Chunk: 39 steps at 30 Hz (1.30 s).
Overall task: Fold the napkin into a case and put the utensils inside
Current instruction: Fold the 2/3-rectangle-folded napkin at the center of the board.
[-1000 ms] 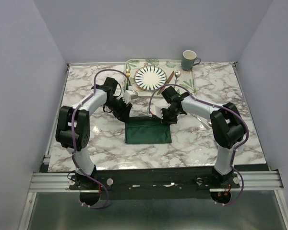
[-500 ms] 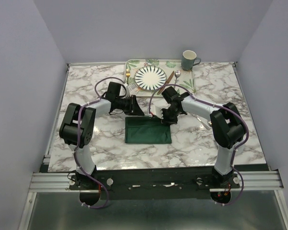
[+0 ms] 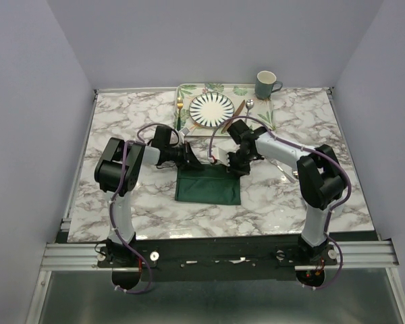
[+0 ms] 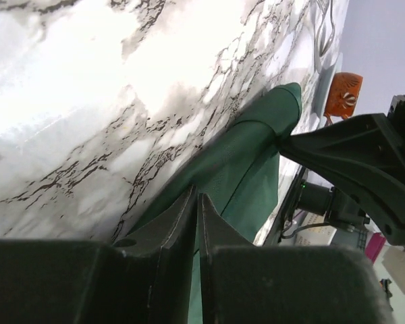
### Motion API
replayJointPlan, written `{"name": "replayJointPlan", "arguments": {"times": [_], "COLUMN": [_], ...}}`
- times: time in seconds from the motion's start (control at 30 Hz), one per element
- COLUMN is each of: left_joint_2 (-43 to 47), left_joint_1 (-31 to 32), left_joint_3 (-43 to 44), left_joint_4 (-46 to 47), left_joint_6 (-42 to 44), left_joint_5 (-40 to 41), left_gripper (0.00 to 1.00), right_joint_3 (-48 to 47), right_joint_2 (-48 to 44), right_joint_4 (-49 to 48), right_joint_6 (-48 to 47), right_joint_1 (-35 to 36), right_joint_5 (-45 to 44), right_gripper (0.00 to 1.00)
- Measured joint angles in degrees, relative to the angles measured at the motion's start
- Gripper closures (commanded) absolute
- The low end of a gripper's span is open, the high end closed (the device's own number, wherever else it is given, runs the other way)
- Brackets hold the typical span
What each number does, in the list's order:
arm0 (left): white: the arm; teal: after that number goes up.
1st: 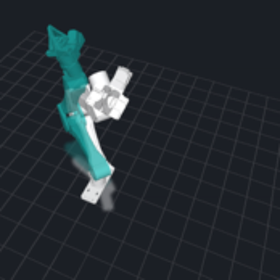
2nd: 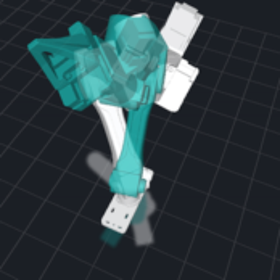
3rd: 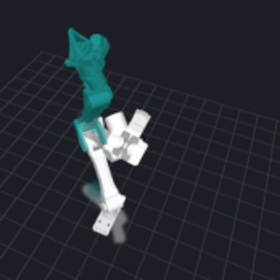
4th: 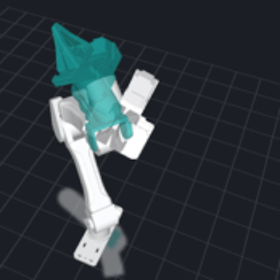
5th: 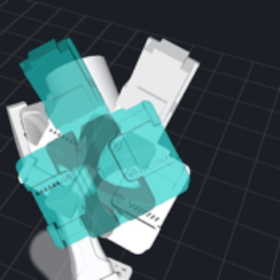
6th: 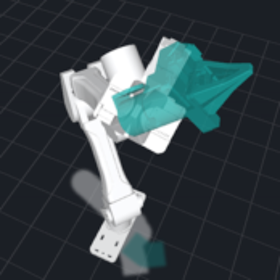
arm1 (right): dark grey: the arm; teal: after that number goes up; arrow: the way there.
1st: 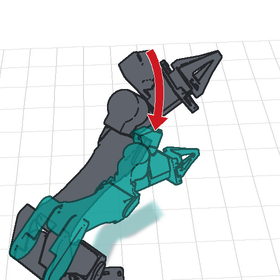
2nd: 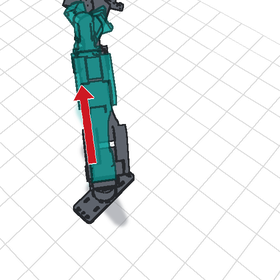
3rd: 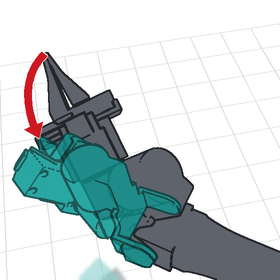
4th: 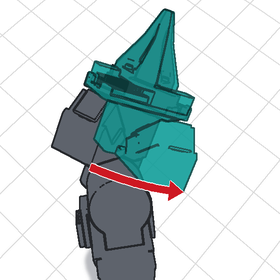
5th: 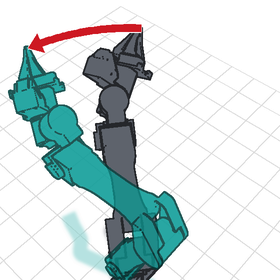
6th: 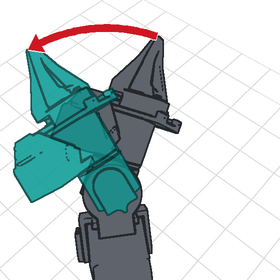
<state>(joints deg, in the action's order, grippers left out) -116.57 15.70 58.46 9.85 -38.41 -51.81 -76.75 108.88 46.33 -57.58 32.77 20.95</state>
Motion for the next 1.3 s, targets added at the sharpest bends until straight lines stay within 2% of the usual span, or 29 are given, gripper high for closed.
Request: {"name": "replayJointPlan", "arguments": {"times": [0.13,0.27,0.37,0.6,0.8,1.07,1.3], "left_joint_2": [-0.24,-0.26,0.72,10.47,15.54,16.22,16.22], "left_joint_1": [-0.28,-0.35,-0.48,-4.50,-5.79,-5.38,-5.40], "left_joint_3": [-0.13,-0.13,-0.15,-0.35,-0.13,-5.16,-5.88], "left_joint_4": [0.79,1.03,0.85,-3.67,-13.09,-13.77,-11.89], "left_joint_6": [-0.83,-0.83,0.63,8.13,17.14,16.46,14.47], "left_joint_5": [-0.07,-0.13,-0.39,-0.44,-0.35,-0.28,-0.26], "left_gripper": [0.79,0.64,0.58,0.59,0.60,0.61,0.62], "right_joint_3": [-1.05,-0.94,-0.94,0.07,-1.05,-6.84,-2.32], "right_joint_2": [-0.68,-0.48,0.74,2.43,2.73,2.14,2.91], "right_joint_4": [2.56,3.08,2.58,0.76,1.01,4.92,4.22], "right_joint_6": [1.44,2.93,3.80,4.13,4.20,6.01,6.82], "right_joint_1": [0.00,0.15,0.15,0.15,0.15,0.15,0.92], "right_joint_5": [2.25,3.17,3.04,2.12,1.40,3.41,3.78], "right_gripper": [0.99,0.99,0.99,0.99,0.99,0.99,0.99]}}
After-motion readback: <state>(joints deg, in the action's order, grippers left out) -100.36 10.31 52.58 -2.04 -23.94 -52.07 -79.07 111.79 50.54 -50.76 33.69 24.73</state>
